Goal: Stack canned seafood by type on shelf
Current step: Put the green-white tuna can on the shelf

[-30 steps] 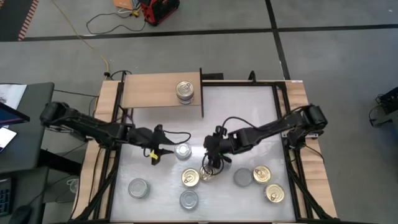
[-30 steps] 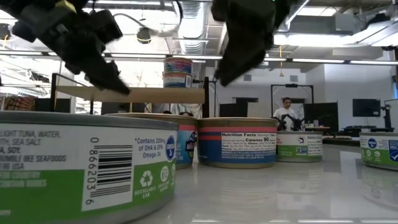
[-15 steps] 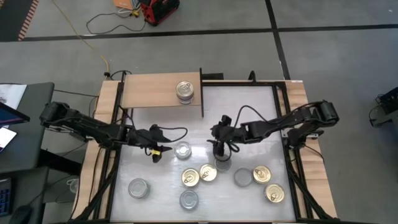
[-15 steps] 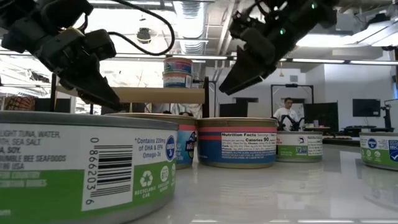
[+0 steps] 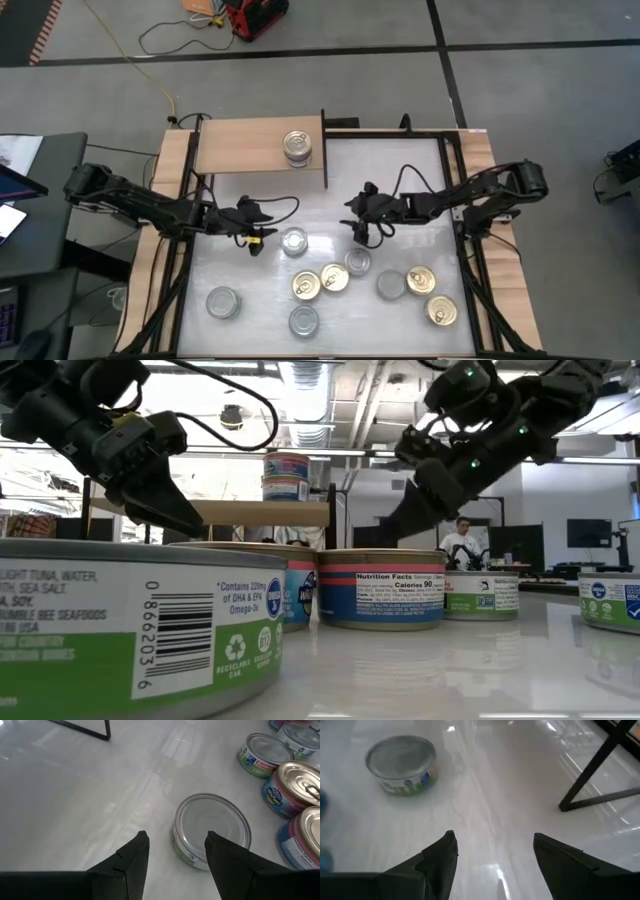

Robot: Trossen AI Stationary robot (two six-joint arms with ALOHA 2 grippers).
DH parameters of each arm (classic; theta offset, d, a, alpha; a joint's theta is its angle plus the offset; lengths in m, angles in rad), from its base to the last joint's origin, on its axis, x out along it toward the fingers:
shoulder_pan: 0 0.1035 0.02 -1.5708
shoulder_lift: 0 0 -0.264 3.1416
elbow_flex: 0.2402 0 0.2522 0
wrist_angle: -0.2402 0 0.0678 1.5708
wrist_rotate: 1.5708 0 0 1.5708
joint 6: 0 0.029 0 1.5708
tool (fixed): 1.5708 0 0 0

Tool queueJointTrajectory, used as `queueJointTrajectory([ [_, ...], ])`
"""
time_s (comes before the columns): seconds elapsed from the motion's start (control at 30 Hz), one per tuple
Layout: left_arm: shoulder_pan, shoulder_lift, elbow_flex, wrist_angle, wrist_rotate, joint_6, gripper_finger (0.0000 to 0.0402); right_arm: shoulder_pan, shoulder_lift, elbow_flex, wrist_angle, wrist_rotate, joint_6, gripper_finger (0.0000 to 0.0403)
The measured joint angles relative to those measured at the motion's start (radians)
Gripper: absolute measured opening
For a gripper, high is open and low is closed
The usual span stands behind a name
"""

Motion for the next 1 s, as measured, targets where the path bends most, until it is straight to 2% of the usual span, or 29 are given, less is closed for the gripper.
queueJointTrajectory([
  [0.23, -0.002, 0.060, 0.000, 0.001, 0.014, -0.060, 0.0183, 0.046, -0.001, 0.071, -0.011, -0.002, -0.018, 0.0285],
  [0.43, -0.011, 0.196, 0.000, 0.084, 0.057, -0.141, 0.0183, 0.054, -0.001, 0.081, 0.003, 0.015, -0.005, 0.0285],
  [0.67, -0.003, 0.296, 0.002, 0.197, 0.076, -0.242, 0.0183, 0.061, 0.000, 0.081, 0.003, 0.020, 0.001, 0.0285],
  [1.0, 0.031, 0.245, 0.004, 0.209, 0.119, -0.434, 0.0183, 0.073, 0.000, 0.081, 0.027, 0.021, -0.007, 0.0285],
])
